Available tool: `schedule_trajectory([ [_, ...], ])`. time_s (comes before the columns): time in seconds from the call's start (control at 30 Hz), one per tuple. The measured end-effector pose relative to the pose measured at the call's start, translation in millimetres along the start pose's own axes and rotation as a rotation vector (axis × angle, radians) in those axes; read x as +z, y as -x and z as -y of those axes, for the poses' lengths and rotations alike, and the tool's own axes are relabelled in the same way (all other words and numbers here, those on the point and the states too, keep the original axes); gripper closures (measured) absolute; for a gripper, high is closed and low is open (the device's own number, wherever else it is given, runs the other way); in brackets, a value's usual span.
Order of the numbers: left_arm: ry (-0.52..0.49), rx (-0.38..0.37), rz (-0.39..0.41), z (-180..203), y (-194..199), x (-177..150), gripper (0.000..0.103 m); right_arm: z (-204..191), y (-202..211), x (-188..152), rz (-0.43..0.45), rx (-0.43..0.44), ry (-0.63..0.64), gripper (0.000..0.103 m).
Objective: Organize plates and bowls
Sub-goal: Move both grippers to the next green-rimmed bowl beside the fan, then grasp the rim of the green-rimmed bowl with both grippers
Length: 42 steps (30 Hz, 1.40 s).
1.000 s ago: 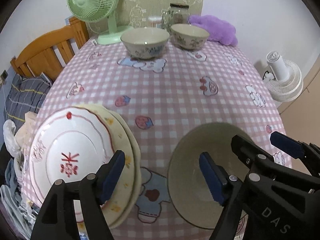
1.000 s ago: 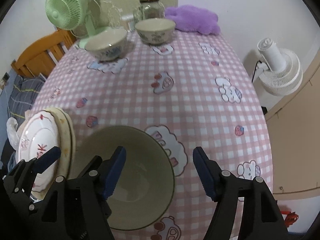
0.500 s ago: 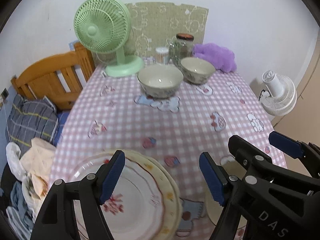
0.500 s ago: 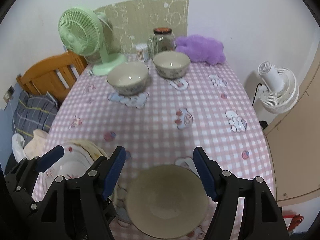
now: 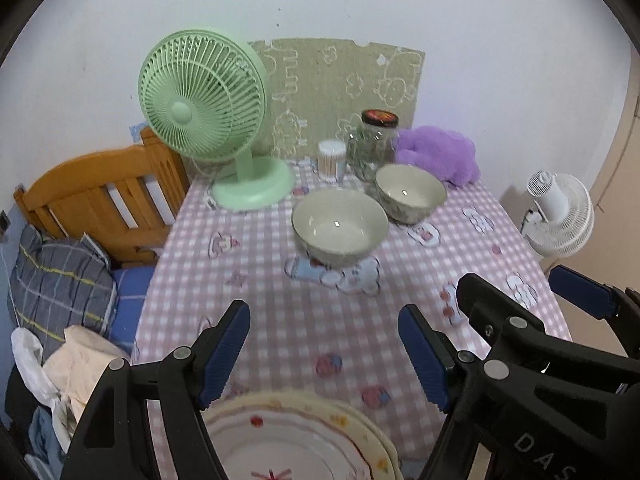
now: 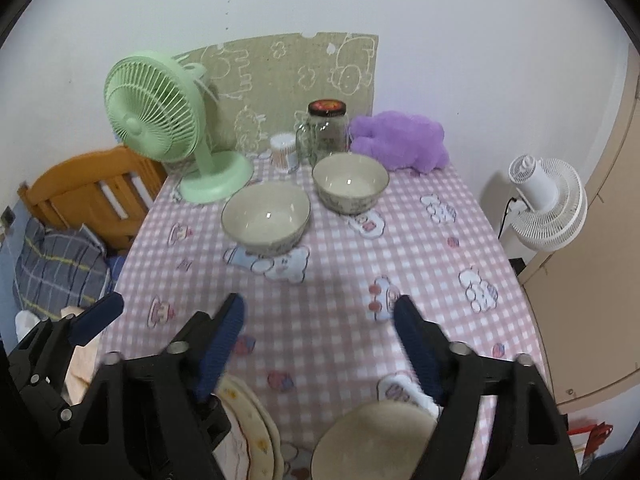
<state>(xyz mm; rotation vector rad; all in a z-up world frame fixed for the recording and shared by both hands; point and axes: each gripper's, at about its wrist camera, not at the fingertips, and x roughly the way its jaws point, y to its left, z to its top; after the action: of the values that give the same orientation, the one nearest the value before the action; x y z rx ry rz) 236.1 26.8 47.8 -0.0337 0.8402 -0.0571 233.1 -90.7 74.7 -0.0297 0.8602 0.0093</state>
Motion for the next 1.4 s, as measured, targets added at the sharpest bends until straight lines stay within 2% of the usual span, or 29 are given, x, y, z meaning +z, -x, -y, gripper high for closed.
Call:
schedule_trajectory([
  [0.5,0.066,0.175,0.015,-2,-71,60,0.026,4,-84,71,0.017,0.090,0.037,0.019],
  [0.6,0.086,0.190,0.014,-5,-89,70,0.029,2,-104,84,0.018,0.105,0.052,0.019],
  [0.7,0.098,0.189,0.000,-9,-103,75,0.045,-1,-121,93,0.022,0.132,0.074,0.019],
  [0.83,0.137,0.215,-0.028,-16,-125,79,0.045,-5,-143,100,0.018,0.134,0.086,0.028],
  [1.0,0.149,0.223,-0.064,-22,-155,82,0.045,-7,-179,105,-0.028,0.153,0.072,0.033],
  [1.3,0.154,0.202,-0.131,-26,-200,80,0.059,-10,-226,105,-0.108,0.165,0.074,0.057],
  [1.37,0.161,0.197,-0.143,-27,-206,78,0.062,-10,-234,104,-0.124,0.166,0.080,0.058],
  [1.4,0.159,0.195,-0.150,-27,-210,78,0.069,-10,-237,103,-0.130,0.166,0.079,0.059],
])
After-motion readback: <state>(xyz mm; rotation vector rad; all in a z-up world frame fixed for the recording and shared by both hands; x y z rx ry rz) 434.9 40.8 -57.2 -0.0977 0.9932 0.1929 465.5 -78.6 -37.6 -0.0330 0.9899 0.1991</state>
